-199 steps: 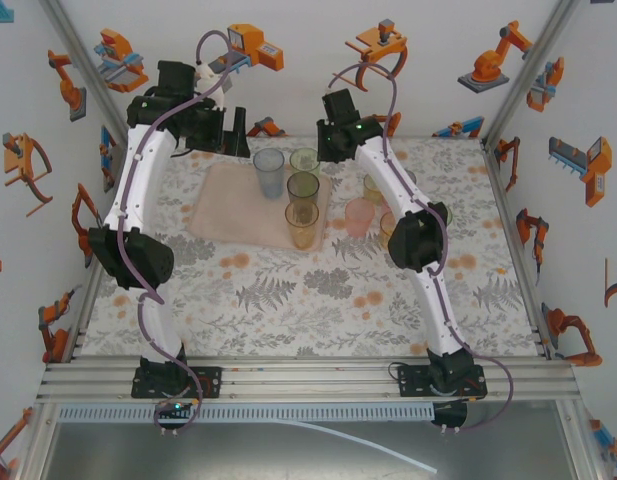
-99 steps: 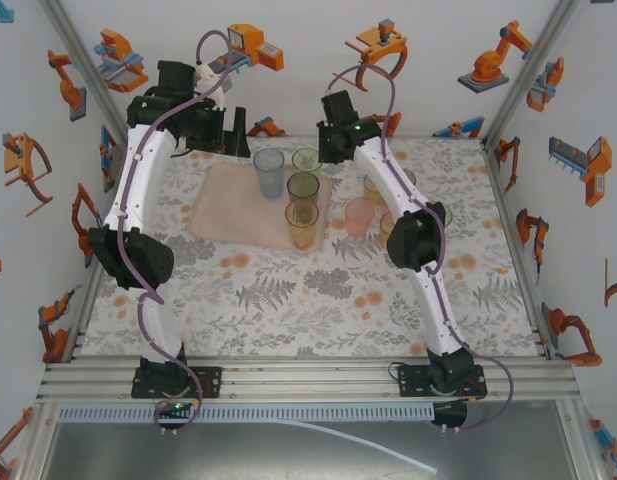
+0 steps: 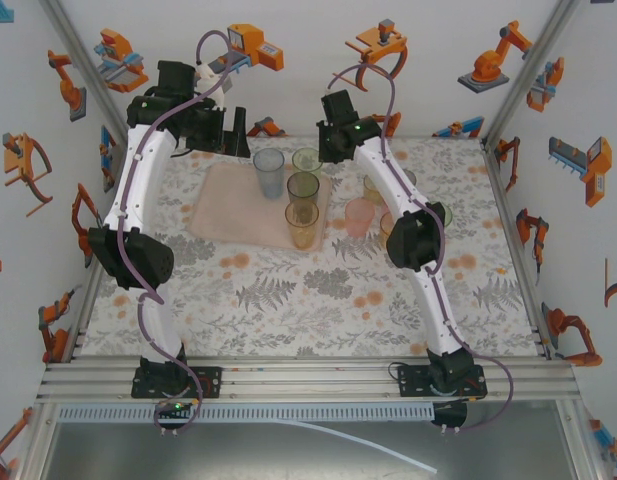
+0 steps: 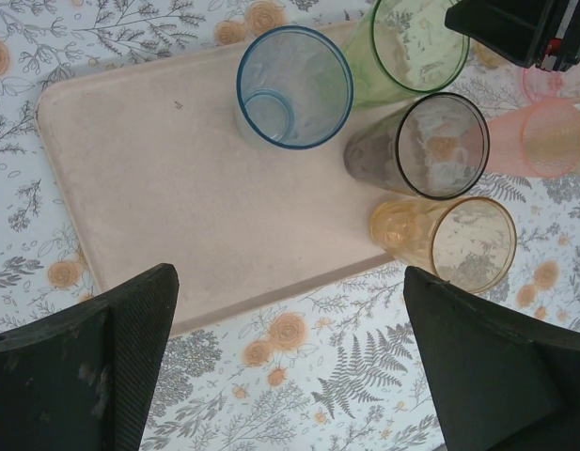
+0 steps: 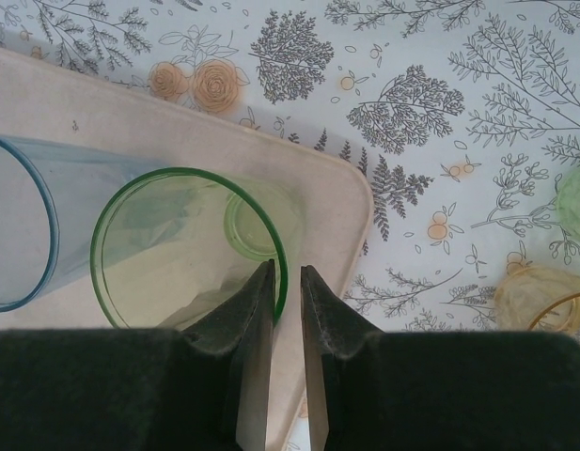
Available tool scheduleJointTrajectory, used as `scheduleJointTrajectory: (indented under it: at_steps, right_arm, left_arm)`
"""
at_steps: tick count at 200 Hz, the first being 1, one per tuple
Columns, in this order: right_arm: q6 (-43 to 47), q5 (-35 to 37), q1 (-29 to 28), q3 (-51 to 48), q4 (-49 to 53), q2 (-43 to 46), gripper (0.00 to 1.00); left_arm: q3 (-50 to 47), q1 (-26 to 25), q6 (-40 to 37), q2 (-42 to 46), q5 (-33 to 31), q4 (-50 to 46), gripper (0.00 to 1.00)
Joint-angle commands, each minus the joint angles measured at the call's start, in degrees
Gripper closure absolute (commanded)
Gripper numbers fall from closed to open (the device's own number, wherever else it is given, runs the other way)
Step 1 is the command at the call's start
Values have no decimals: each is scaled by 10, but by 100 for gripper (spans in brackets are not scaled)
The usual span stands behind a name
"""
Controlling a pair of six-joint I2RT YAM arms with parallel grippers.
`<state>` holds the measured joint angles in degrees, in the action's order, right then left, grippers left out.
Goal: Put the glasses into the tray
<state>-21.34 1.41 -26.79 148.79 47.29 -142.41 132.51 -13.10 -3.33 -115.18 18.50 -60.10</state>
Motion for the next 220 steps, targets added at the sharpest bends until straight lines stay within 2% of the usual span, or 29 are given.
scheduleJointTrajectory:
  at_steps: [1, 16, 79, 162, 220]
  right_arm:
    - [10, 17, 3, 20, 12, -1, 79]
    - [12, 17, 3, 20, 13, -2, 82]
    - [12, 20, 3, 21, 14, -5, 83]
    - [19, 27, 3, 24, 14, 3, 93]
    - [22, 28, 3, 26, 15, 9, 94]
  left_arm:
    - [-6, 0, 8, 17, 9, -8, 3]
    - [-5, 0, 8, 17, 9, -8, 3]
    - [-5, 0, 8, 16, 9, -8, 3]
    - [-4, 1, 10, 16, 10, -8, 3]
    - [-4, 0, 11, 15, 10, -7, 3]
